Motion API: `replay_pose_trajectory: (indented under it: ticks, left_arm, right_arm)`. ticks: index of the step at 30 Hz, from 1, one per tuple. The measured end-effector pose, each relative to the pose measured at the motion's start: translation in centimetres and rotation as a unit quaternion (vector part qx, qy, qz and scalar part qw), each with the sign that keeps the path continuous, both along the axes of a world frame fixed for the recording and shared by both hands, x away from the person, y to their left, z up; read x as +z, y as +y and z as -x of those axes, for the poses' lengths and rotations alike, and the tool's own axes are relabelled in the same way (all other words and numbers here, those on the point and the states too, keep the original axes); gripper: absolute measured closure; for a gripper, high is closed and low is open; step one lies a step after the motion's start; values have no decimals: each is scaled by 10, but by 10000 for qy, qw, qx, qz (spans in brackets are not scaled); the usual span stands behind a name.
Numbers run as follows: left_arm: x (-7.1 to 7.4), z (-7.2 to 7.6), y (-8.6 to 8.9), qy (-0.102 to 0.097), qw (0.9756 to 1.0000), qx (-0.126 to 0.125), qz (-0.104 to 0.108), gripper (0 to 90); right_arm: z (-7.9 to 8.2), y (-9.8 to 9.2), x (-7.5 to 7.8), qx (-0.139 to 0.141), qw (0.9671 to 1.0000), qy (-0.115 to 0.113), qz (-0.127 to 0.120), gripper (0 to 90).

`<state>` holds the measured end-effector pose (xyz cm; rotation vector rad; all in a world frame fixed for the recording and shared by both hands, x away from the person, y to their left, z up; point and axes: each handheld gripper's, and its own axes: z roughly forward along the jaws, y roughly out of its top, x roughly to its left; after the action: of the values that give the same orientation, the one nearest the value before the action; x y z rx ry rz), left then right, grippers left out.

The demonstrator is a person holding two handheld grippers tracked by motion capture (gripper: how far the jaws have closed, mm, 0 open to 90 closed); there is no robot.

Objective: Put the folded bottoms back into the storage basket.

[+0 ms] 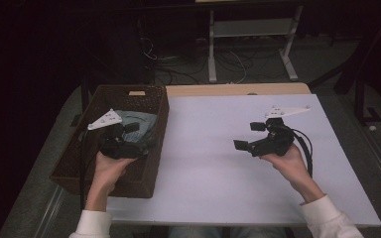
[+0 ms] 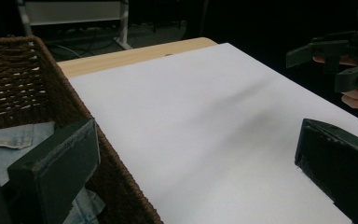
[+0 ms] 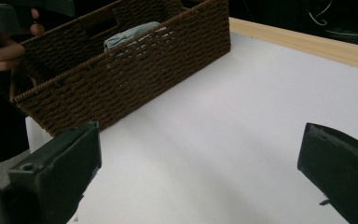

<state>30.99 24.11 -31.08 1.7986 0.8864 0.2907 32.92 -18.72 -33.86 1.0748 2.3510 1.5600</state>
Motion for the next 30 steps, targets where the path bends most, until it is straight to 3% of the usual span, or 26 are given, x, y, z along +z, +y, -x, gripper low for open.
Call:
replay_pose_trajectory:
  ticks: [13, 30]
  left_arm:
    - [-4, 7, -7, 22, 9996, -173, -215, 0]
    - [-13, 12, -14, 79, 9992, -288, -264, 0]
  right_arm:
    - [23, -42, -24, -342, 9992, 60, -172, 0]
    - [51, -94, -52, -807, 9962, 146, -298, 0]
